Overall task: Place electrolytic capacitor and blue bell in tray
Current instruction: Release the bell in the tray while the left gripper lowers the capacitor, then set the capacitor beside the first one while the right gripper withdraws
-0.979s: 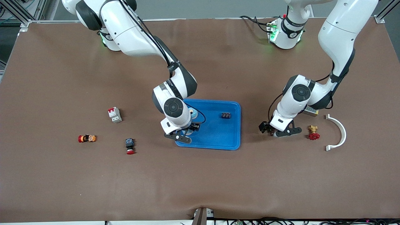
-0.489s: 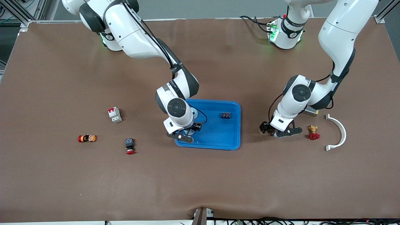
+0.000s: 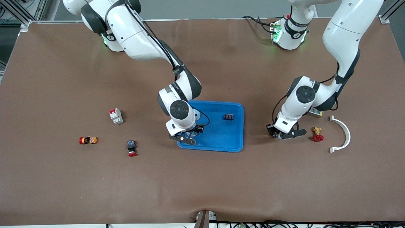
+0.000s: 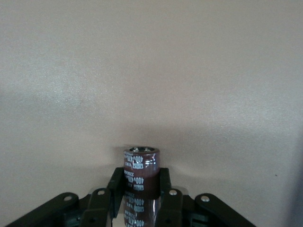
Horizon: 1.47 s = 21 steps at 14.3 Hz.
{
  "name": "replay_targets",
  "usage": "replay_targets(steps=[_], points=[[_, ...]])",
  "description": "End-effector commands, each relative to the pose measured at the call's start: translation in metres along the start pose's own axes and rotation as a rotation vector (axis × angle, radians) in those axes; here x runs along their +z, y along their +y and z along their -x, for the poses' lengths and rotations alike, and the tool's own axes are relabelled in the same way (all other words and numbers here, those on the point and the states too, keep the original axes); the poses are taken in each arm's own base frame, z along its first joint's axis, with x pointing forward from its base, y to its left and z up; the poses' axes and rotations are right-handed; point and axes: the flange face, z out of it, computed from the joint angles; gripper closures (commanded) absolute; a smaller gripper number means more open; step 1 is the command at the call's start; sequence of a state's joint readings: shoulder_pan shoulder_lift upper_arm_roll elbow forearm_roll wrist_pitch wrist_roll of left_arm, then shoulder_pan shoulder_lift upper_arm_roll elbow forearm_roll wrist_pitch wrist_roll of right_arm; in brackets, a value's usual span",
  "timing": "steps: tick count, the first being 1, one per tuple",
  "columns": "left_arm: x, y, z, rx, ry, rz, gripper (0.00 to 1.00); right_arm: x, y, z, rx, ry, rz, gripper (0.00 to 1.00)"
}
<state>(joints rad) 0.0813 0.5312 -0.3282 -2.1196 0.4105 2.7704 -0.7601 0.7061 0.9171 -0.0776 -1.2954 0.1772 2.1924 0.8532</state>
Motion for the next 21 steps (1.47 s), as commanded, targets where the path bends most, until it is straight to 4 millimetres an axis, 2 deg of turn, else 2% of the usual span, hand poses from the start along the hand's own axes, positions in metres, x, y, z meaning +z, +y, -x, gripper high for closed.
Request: replay_targets(steps=[1, 2, 5, 6, 7, 9, 11, 13, 15, 18, 21], points=[[0.001, 0.000, -0.002, -0.007, 0.000, -0.010, 1.00, -0.003, -0.006, -0.001, 0.018, 0.004, -0.014, 0.00], [0.002, 0.000, -0.002, -0.022, -0.001, -0.011, 1.00, -0.006, -0.008, 0.000, 0.018, 0.003, -0.016, 0.00], [-0.007, 0.005, -0.003, -0.051, 0.009, -0.013, 1.00, -0.032, -0.011, 0.001, 0.013, 0.004, -0.032, 0.00], [-0.013, 0.008, -0.003, -0.060, 0.003, -0.028, 1.00, -0.032, -0.009, 0.004, 0.013, -0.015, -0.011, 0.00], [-0.021, 0.014, -0.010, -0.080, 0.009, -0.038, 1.00, -0.038, -0.008, 0.006, 0.013, -0.029, 0.001, 0.00], [-0.035, 0.050, -0.016, -0.124, 0.012, -0.060, 1.00, -0.070, -0.008, 0.013, 0.006, -0.049, 0.011, 0.00], [-0.049, 0.078, -0.024, -0.176, 0.011, -0.080, 1.00, -0.113, -0.002, 0.022, 0.000, -0.089, 0.044, 0.00], [-0.058, 0.100, -0.025, -0.257, 0.014, -0.087, 1.00, -0.177, 0.011, 0.034, -0.012, -0.121, 0.058, 0.00], [-0.065, 0.110, -0.028, -0.512, 0.006, -0.055, 1.00, -0.236, 0.029, 0.046, -0.025, -0.158, 0.066, 0.00], [-0.069, 0.117, -0.032, -0.739, 0.005, -0.035, 1.00, -0.305, 0.071, 0.055, -0.080, -0.192, 0.071, 0.00], [-0.074, 0.135, -0.024, -0.981, -0.003, -0.017, 1.00, -0.352, 0.123, 0.066, -0.155, -0.191, 0.050, 0.00]])
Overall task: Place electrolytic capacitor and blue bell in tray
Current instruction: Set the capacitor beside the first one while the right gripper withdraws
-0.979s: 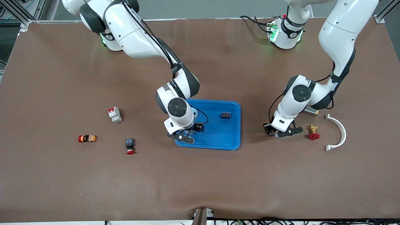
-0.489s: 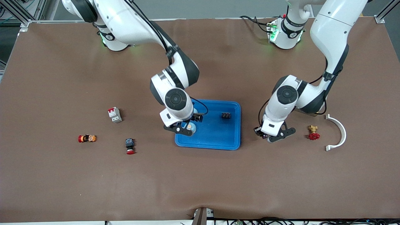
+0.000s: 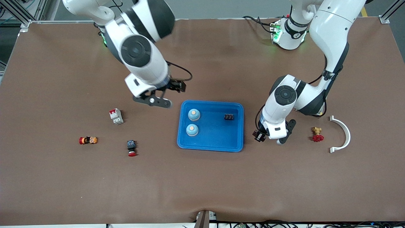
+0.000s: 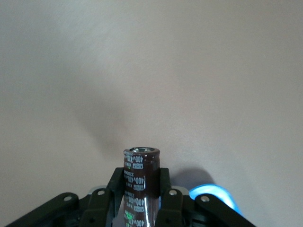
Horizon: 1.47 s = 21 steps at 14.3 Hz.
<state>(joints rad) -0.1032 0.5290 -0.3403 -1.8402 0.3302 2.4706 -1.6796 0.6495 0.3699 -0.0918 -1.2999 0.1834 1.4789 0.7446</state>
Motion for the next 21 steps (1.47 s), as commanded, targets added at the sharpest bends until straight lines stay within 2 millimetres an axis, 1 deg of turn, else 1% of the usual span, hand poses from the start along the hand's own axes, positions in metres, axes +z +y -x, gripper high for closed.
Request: replay_targets(steps=[1, 2, 3, 5, 6, 7, 9, 10, 11, 12, 14, 15, 16, 18, 20, 21], points=[[-0.007, 0.012, 0.021, -0.207, -0.017, 0.009, 1.00, -0.022, 0.059, 0.024, -0.069, -0.012, -0.028, 0.00], [-0.008, 0.013, 0.029, -0.255, -0.019, 0.010, 1.00, -0.033, 0.083, 0.028, -0.088, 0.003, -0.030, 0.00], [-0.007, 0.013, 0.035, -0.283, -0.021, 0.008, 1.00, -0.041, 0.100, 0.037, -0.123, 0.026, -0.018, 0.00], [-0.009, 0.014, 0.064, -0.305, -0.028, 0.008, 1.00, -0.049, 0.128, 0.052, -0.180, 0.074, 0.034, 0.00], [-0.002, 0.013, 0.080, -0.312, -0.030, -0.003, 1.00, -0.055, 0.141, 0.054, -0.189, 0.083, 0.030, 0.00], [0.001, 0.012, 0.089, -0.345, -0.030, -0.008, 1.00, -0.062, 0.159, 0.052, -0.202, 0.090, 0.019, 0.00], [0.006, 0.016, 0.105, -0.419, -0.024, -0.002, 1.00, -0.067, 0.193, 0.043, -0.244, 0.094, 0.007, 0.00], [0.010, 0.019, 0.109, -0.445, -0.026, -0.002, 1.00, -0.070, 0.208, 0.038, -0.251, 0.097, 0.003, 0.00], [0.012, 0.022, 0.113, -0.456, -0.029, -0.001, 1.00, -0.073, 0.225, 0.030, -0.261, 0.097, -0.001, 0.00], [0.014, 0.024, 0.122, -0.452, -0.033, 0.000, 1.00, -0.075, 0.245, 0.021, -0.263, 0.102, 0.005, 0.00], [0.017, 0.029, 0.124, -0.466, -0.036, -0.001, 1.00, -0.078, 0.276, 0.008, -0.257, 0.117, 0.050, 0.00], [0.019, 0.030, 0.130, -0.469, -0.034, -0.007, 1.00, -0.080, 0.289, 0.003, -0.245, 0.125, 0.055, 0.00], [0.022, 0.034, 0.128, -0.477, -0.024, -0.018, 1.00, -0.081, 0.304, -0.003, -0.215, 0.127, 0.049, 0.00], [0.025, 0.043, 0.133, -0.478, -0.008, -0.031, 1.00, -0.083, 0.322, -0.008, -0.185, 0.133, 0.042, 0.00], [0.030, 0.043, 0.136, -0.479, -0.002, -0.038, 1.00, -0.084, 0.333, -0.012, -0.166, 0.143, 0.036, 0.00], [0.034, 0.043, 0.133, -0.483, 0.007, -0.040, 1.00, -0.084, 0.345, -0.017, -0.174, 0.146, 0.033, 0.00]])
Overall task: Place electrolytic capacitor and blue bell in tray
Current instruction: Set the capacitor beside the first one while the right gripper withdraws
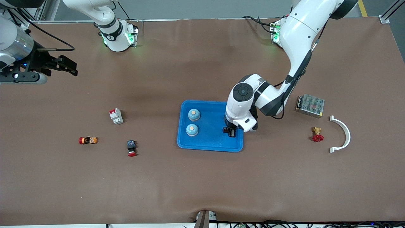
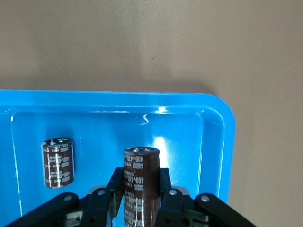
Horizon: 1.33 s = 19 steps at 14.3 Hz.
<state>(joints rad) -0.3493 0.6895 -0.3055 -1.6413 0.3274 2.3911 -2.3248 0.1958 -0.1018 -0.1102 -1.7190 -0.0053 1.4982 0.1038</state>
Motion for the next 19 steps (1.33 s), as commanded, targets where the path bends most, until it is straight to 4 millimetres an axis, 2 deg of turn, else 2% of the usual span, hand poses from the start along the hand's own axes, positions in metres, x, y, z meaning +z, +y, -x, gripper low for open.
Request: replay_targets(steps=[1, 6, 19], points=[[0.006, 0.003, 0.007, -0.004, 0.035, 0.011, 1.00, -0.003, 0.027, 0.003, -0.026, 0.029, 0.013, 0.00], [0.027, 0.002, 0.009, -0.003, 0.060, 0.002, 1.00, -0.006, 0.062, 0.001, -0.022, 0.044, 0.011, 0.00], [0.044, 0.001, 0.012, 0.021, 0.074, -0.001, 1.00, -0.007, 0.073, -0.001, -0.003, 0.061, -0.003, 0.00]])
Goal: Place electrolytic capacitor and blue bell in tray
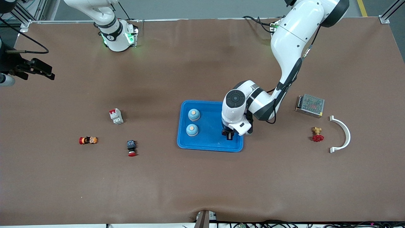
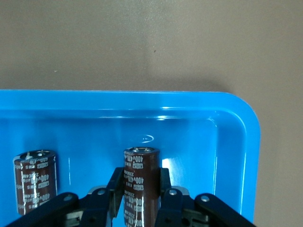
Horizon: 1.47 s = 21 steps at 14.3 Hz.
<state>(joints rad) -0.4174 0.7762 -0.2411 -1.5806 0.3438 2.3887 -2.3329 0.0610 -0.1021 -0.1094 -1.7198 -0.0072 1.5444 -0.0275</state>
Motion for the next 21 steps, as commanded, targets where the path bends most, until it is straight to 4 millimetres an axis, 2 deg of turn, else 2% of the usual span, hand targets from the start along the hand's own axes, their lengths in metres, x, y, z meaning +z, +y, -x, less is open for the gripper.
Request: replay_targets(steps=[1, 4, 5, 12, 16, 19, 21], points=[[0.003, 0.000, 0.008, 0.009, 0.027, 0.010, 1.00, -0.004, 0.004, 0.005, -0.007, 0.015, 0.010, 0.00], [0.004, 0.000, 0.009, 0.022, 0.029, 0.010, 0.99, -0.001, 0.009, 0.003, -0.009, 0.019, 0.010, 0.00], [0.004, -0.001, 0.010, 0.030, 0.033, 0.015, 0.01, -0.001, 0.009, 0.003, -0.009, 0.018, 0.008, 0.00], [-0.012, 0.006, 0.005, 0.038, 0.043, 0.036, 0.00, -0.004, 0.006, 0.002, -0.003, 0.020, -0.014, 0.00], [-0.038, 0.020, -0.006, 0.060, 0.095, -0.002, 0.00, -0.012, 0.007, 0.002, 0.009, 0.033, -0.020, 0.00], [-0.061, 0.032, -0.026, 0.093, 0.088, -0.035, 0.00, -0.009, 0.006, 0.000, 0.006, 0.027, -0.021, 0.00], [-0.069, 0.039, -0.042, 0.124, 0.097, -0.057, 0.00, -0.008, 0.005, 0.000, 0.008, 0.025, -0.023, 0.00]])
